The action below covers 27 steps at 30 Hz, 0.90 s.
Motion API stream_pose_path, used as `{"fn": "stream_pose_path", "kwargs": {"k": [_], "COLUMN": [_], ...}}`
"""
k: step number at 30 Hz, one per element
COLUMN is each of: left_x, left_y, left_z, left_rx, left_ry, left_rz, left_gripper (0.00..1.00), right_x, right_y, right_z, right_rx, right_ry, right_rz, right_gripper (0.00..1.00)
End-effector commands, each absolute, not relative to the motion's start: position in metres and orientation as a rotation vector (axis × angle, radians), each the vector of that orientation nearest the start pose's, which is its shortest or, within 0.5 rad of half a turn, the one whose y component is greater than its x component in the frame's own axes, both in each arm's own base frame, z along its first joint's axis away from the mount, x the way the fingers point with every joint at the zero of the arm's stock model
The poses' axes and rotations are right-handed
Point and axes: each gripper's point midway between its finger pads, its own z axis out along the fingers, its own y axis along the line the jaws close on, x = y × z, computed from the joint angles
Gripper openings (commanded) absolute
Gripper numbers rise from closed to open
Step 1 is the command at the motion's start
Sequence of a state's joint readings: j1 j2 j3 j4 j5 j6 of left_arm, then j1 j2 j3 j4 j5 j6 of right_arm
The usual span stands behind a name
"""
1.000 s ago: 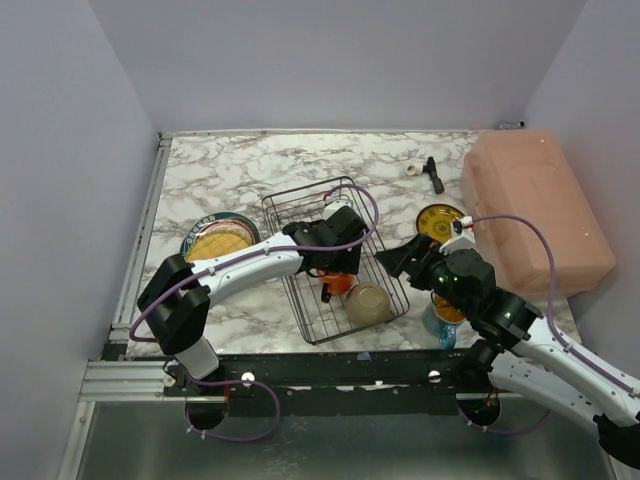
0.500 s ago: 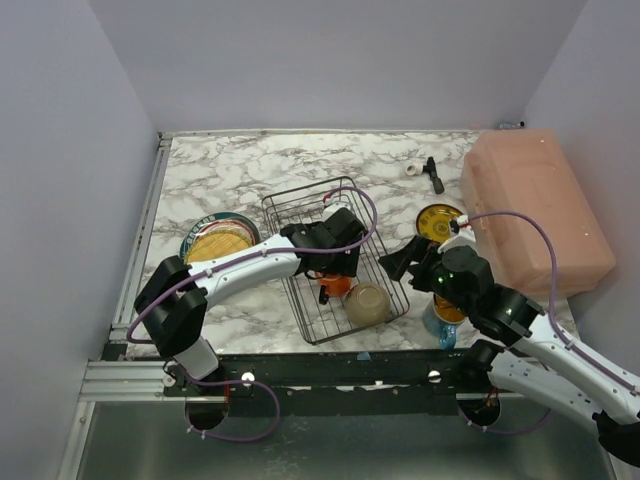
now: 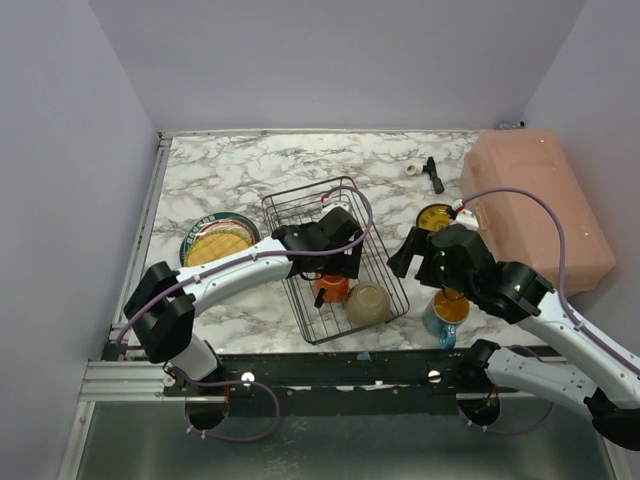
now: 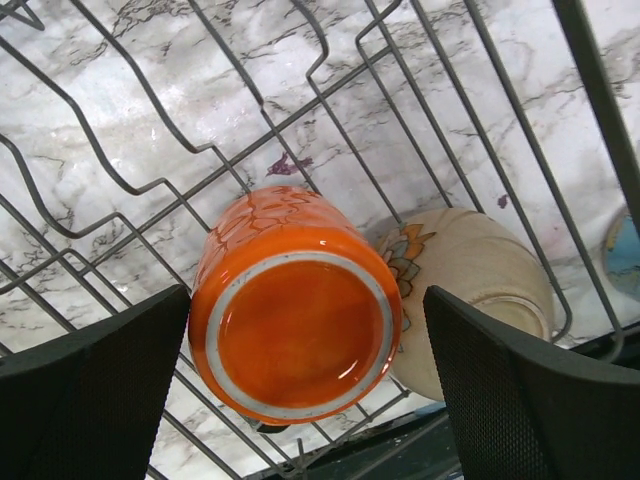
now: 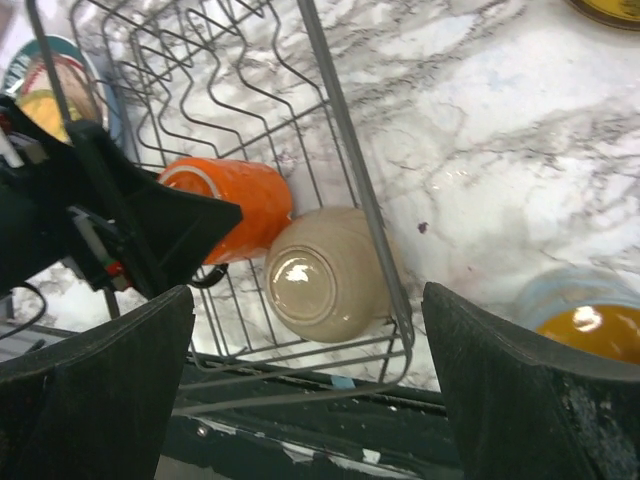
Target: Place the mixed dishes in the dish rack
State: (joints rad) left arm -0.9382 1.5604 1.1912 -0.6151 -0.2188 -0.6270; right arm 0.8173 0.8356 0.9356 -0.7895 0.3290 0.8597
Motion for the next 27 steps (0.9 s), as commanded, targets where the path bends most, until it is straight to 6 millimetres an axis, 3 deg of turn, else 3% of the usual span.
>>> {"fn": "stream_pose_path", "kwargs": {"k": [1,9,15,19,24,27], "left_x": [0.227,0.224,0.220,0.210,0.188,0.179], "left_y": [-0.306,-0.294,-0.283,-0.280,-0.270,-0.260], "left_z": [0.136,0.152,0.198,0.225,0.249,0.255], "left_rx": [0.345,0.348,0.325,0.321,0.321,0.301], "left_ry": [2.495,2.459,2.349,2.270,2.205,2.161], "left_rz": [-0.463,-0.460,-0.534,-0.649,-0.790,-0.837], "left_gripper": [0.99,0.98,0.98,0.99,0.99,0.99], "right_x": [0.174,0.150,0.129,0.129,0.135,0.139], "right_y": [0.132,0.102,0.084,0.086,0.076,0.081], "right_z": [0.200,0.200,0.176,0.151,0.122,0.112], "right_rx": [0.246,0.371,0.438,0.443,0.490,0.486], "right_ry": [2.383,2.421,2.522,2.560,2.562,2.574], "right_rz": [0.333,0.262,0.145,0.096,-0.080,-0.096], "right_gripper": [0.98,0.96,0.91,0.88,0.66,0.58]}}
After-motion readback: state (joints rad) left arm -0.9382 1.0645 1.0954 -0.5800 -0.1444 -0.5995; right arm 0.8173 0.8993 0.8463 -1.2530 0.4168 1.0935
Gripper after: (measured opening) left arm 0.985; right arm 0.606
